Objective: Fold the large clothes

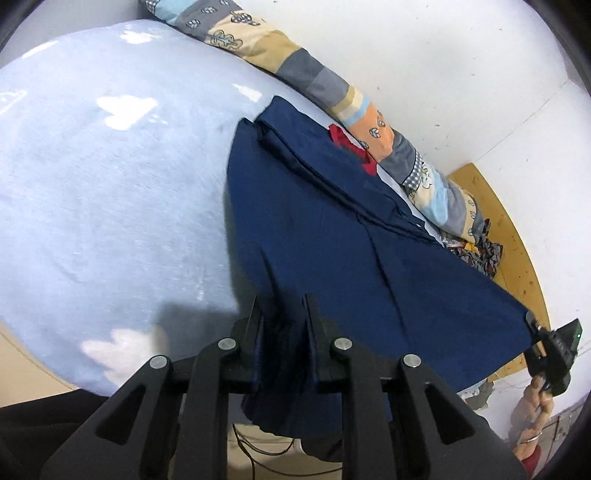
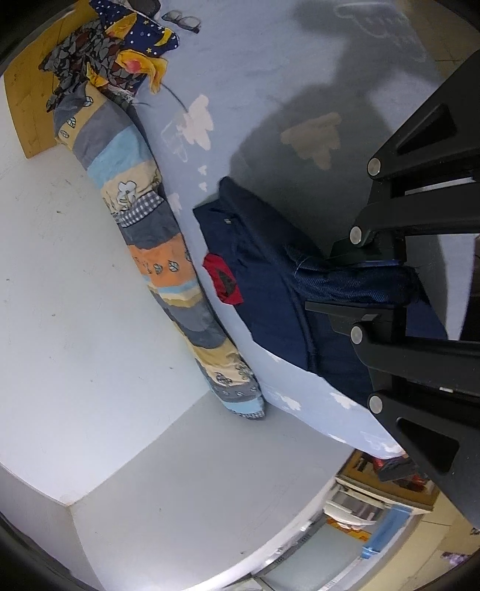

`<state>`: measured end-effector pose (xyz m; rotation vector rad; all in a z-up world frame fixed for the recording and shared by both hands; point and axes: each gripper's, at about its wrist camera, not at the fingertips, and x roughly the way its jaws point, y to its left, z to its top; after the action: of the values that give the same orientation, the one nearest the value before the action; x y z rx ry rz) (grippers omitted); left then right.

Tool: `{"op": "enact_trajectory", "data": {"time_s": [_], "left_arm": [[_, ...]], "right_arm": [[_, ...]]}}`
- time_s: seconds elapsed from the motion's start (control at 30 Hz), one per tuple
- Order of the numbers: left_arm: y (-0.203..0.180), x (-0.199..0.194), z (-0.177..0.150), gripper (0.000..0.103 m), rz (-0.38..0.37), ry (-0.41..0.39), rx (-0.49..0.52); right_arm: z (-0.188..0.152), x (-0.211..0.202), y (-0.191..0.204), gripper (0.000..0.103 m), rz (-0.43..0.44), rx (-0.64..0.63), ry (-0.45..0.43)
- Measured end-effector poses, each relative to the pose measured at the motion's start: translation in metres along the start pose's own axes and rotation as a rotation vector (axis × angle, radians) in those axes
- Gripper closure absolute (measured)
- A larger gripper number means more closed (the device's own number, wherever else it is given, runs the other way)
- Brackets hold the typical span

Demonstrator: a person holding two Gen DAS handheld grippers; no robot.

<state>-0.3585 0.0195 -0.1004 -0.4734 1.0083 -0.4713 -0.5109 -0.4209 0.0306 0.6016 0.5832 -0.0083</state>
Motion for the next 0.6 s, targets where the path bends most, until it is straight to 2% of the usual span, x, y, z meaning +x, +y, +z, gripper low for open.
{"op": "enact_trajectory", "data": {"time_s": [0.37, 0.6], "left_arm": [[0.007, -0.037, 0.0, 0.087, -0.03, -0.019, -0.008], [-0.004, -0.05, 0.037, 0.087, -0.034, -0.092, 0.027]], "right_arm": [[-0.036, -0.036, 0.006, 0.09, 0.021, 0.004, 0.029], [-0.028, -0.036, 0.004, 0.09, 0.026, 0.026, 0.027]]}}
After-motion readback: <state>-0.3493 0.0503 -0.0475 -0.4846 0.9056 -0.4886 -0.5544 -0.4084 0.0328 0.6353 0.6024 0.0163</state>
